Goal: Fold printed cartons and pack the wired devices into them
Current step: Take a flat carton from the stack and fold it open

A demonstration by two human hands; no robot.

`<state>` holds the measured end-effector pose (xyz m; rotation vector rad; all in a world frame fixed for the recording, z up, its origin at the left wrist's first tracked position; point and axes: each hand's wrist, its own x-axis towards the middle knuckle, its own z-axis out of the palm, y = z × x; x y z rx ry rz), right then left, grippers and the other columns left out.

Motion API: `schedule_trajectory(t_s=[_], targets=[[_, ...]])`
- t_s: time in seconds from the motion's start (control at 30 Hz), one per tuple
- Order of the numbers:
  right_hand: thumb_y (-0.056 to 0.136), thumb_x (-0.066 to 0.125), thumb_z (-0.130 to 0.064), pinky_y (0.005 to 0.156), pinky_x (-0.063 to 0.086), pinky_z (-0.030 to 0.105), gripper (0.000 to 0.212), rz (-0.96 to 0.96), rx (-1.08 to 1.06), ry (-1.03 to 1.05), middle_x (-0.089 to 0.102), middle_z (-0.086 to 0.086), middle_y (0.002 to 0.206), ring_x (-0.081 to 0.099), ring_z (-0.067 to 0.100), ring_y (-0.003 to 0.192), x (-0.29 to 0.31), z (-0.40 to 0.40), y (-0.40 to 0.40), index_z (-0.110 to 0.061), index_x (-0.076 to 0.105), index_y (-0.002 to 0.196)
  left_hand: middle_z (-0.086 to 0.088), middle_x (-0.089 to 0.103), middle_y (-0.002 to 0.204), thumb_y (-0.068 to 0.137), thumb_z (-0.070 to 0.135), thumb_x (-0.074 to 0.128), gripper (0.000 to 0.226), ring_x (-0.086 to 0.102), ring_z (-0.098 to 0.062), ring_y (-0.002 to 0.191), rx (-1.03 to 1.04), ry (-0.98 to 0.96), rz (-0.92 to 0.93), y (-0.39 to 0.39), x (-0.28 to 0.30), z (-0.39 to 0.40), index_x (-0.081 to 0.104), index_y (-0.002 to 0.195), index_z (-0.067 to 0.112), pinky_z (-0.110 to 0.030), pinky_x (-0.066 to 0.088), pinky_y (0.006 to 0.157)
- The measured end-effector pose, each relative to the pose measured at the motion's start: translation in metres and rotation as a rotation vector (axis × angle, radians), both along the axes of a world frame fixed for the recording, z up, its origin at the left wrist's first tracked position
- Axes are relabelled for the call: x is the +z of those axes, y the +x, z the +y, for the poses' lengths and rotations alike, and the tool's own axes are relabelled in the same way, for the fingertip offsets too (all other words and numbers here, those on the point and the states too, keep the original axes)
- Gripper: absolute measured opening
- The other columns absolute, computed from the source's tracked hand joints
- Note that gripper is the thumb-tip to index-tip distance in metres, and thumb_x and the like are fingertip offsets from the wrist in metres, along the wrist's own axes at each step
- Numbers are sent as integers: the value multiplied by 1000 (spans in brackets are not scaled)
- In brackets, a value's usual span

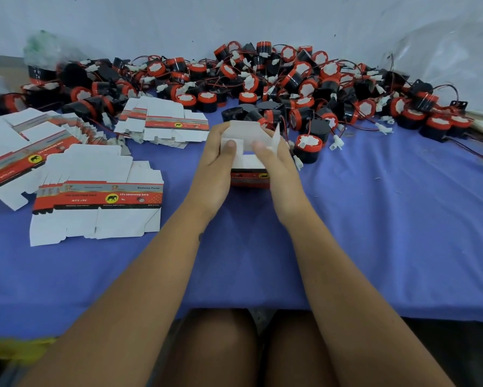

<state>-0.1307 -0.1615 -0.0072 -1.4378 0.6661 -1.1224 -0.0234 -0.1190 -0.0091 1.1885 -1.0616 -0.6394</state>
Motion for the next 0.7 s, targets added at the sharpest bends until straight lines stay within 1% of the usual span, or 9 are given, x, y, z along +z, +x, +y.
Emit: schedule_trajectory(t_s=[0.03,0.07,0.13,0.23,0.3,0.33,0.43,0.57,0.7], targets=[[94,48,-44,103,46,35,38,-43,45,60,60,-6,133,54,11,125,2,-1,0,-32,55,130,44,60,96,107,17,36,38,57,22,90,31,1,49,1,1,-1,47,107,54,-5,45,75],[101,40,-46,105,46,31,41,-85,78,97,58,-3,137,53,10,127,3,-2,0,-28,52,136,46,60,92,107,15,36,39,57,23,86,56,-1,92,2,2,-1,47,106,53,-3,44,71],[106,29,-42,95,51,20,40,-91,92,119,63,-10,129,58,0,118,6,-2,-3,-29,52,136,44,62,90,106,13,35,40,58,23,84,85,-2,140,3,1,-2,49,105,50,-4,45,69],[106,39,-24,81,52,15,28,-69,56,90,69,-22,105,63,-8,99,7,-2,-6,-30,61,122,33,61,101,106,14,36,38,58,21,84,102,3,138,3,0,-3,51,105,49,-5,46,69],[103,44,-14,72,51,12,25,-88,59,74,70,-24,92,65,-7,88,7,-2,-8,-26,62,116,34,63,97,105,13,35,39,58,22,82,99,5,133,3,0,-3,51,104,48,-5,45,68],[102,44,-10,71,52,14,26,-92,62,68,70,-19,92,66,-3,86,7,-1,-8,-24,61,117,38,64,92,105,12,35,39,57,22,81,93,10,123,4,1,-3,51,103,48,-5,45,67],[101,43,-3,78,55,24,32,-80,80,33,64,-5,98,63,9,90,8,1,-9,-24,58,120,46,60,85,105,14,35,40,57,23,78,86,24,97,4,1,-2,49,101,51,-4,45,63],[99,43,2,83,56,36,40,-52,89,4,65,2,102,63,15,93,8,3,-8,-30,59,115,34,67,84,102,15,37,40,62,12,71,73,28,87,7,-3,-4,51,102,52,-11,47,57],[93,42,9,87,55,40,48,-26,57,-11,68,-5,103,64,18,99,7,2,-7,-33,61,106,27,70,90,99,18,39,47,65,5,78,40,21,118,8,-4,-5,57,92,61,-19,53,64]])
